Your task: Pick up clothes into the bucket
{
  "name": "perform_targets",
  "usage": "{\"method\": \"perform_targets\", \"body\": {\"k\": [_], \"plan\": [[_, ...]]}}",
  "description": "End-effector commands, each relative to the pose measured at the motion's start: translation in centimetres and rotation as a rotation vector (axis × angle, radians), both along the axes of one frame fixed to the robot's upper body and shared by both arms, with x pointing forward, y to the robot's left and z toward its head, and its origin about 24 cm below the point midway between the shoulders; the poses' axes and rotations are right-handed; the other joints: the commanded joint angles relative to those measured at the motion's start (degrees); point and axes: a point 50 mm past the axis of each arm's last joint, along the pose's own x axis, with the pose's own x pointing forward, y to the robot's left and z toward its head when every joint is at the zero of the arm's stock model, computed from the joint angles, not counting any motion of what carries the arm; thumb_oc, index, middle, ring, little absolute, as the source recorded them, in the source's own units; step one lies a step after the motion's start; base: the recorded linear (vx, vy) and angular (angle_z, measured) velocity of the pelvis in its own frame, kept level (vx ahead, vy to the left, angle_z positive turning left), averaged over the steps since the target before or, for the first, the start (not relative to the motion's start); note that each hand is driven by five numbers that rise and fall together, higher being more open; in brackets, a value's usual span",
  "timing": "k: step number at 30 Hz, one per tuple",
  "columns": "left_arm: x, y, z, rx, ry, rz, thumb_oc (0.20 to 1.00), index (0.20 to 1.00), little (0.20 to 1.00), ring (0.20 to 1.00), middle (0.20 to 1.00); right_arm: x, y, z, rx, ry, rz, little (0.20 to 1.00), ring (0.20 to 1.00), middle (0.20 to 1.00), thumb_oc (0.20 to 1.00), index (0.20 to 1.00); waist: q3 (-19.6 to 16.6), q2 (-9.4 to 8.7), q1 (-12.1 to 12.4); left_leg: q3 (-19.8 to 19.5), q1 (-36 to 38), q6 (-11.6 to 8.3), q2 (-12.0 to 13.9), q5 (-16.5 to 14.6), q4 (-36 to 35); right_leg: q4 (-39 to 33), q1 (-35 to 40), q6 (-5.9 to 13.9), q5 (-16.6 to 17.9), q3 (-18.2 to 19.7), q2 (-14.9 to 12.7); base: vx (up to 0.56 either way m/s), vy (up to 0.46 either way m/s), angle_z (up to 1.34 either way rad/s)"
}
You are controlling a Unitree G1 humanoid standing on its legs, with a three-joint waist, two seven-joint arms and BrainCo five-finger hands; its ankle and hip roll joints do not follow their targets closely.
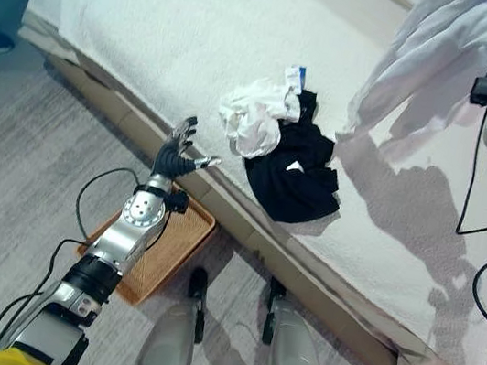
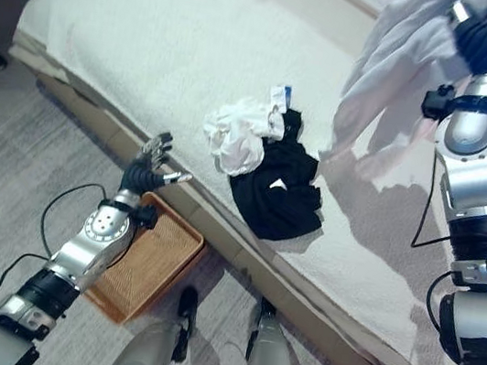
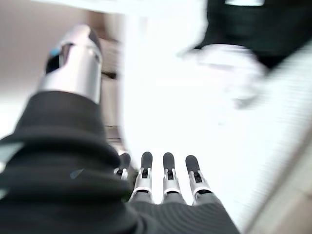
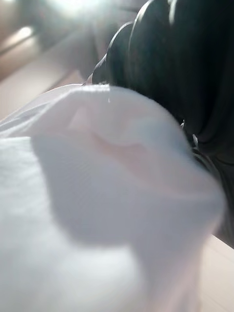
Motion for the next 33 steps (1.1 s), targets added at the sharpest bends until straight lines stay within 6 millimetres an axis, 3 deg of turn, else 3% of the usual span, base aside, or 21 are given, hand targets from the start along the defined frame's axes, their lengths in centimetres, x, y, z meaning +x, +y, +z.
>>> {"method": "perform_targets", "body": {"k": [1, 4, 7, 12, 13, 16, 26, 33], "plan": [[0.5, -1.6, 2.0, 0.040, -0.069, -0.080, 1.000, 1.000, 1.000, 1.000, 1.000, -0.8, 1.0, 1.5, -0.045, -0.007, 0.118, 0.200, 0.200, 0.200, 0.200, 0.200, -6.6, -0.41, -0.5, -2.4, -0.2, -2.31, 0.2, 1.0, -2.3, 4.8, 2.3, 1.78, -6.7, -0.1, 2.2, 0.04, -0.030, -0.01], [1.7, -4.0, 5.2, 0.092, -0.145, -0.160, 1.000, 1.000, 1.000, 1.000, 1.000, -0.4, 2.3, 1.1, -0.104, 0.079, 0.193, 0.200, 0.200, 0.200, 0.200, 0.200, -8.2, -0.56, -1.2, -2.0, 1.9, -2.47, 0.7, 1.4, -3.8, 4.5, 3.9, 1.90, -6.9, -0.5, 2.3, 0.03, -0.014, -0.04], [2.8, -6.5, 6.7, 0.152, -0.148, -0.224, 1.000, 1.000, 1.000, 1.000, 1.000, -0.3, 4.1, 0.6, -0.139, 0.155, 0.307, 0.200, 0.200, 0.200, 0.200, 0.200, -10.5, -0.51, -2.0, -1.4, 4.1, -2.60, 1.1, 1.3, -4.8, 4.2, 5.8, 2.18, -7.1, -0.6, 2.4, 0.06, -0.020, -0.04], [3.7, -8.3, 5.9, 0.158, -0.076, -0.258, 1.000, 1.000, 1.000, 1.000, 1.000, -0.5, 5.8, 0.1, -0.148, 0.202, 0.428, 0.200, 0.200, 0.200, 0.200, 0.200, -12.1, -0.32, -2.4, -1.0, 6.0, -2.68, 1.4, 1.1, -5.3, 3.7, 7.6, 2.30, -7.3, -0.7, 2.5, 0.06, -0.004, -0.02], [4.0, -8.9, 5.1, 0.148, -0.023, -0.270, 1.000, 1.000, 1.000, 1.000, 1.000, -0.8, 7.0, -0.1, -0.139, 0.218, 0.510, 0.200, 0.200, 0.200, 0.200, 0.200, -12.9, -0.27, -2.6, -0.9, 6.8, -2.71, 1.5, 0.9, -5.5, 3.2, 8.4, 2.33, -7.4, -0.8, 2.5, 0.06, -0.006, -0.08], [4.0, -10.0, 5.3, 0.149, -0.014, -0.316, 1.000, 1.000, 1.000, 1.000, 1.000, -1.5, 8.2, 0.1, -0.129, 0.202, 0.602, 0.200, 0.200, 0.200, 0.200, 0.200, -13.5, -0.01, -2.8, -0.8, 7.3, -2.72, 1.7, 0.6, -5.4, 2.7, 9.0, 2.44, -7.4, -0.8, 2.5, 0.04, 0.002, -0.06], [4.3, -11.6, 3.7, 0.260, 0.095, -0.392, 1.000, 1.000, 1.000, 1.000, 1.000, -2.8, 8.7, 0.7, -0.132, 0.162, 0.672, 0.200, 0.200, 0.200, 0.200, 0.200, -14.1, 0.46, -3.0, -1.1, 8.5, -2.57, 1.6, 0.0, -5.1, 3.2, 10.4, 2.64, -8.1, -1.4, 2.3, 0.02, 0.004, 0.00], [3.6, -12.3, 2.5, 0.168, 0.208, -0.512, 1.000, 1.000, 1.000, 1.000, 1.000, -2.9, 9.1, 0.7, -0.107, 0.156, 0.703, 0.200, 0.200, 0.200, 0.200, 0.200, -14.4, 0.68, -3.2, -1.2, 8.7, -2.57, 1.6, -0.1, -5.0, 2.9, 10.7, 2.68, -8.2, -1.4, 2.2, 0.00, 0.000, 0.00]]}}
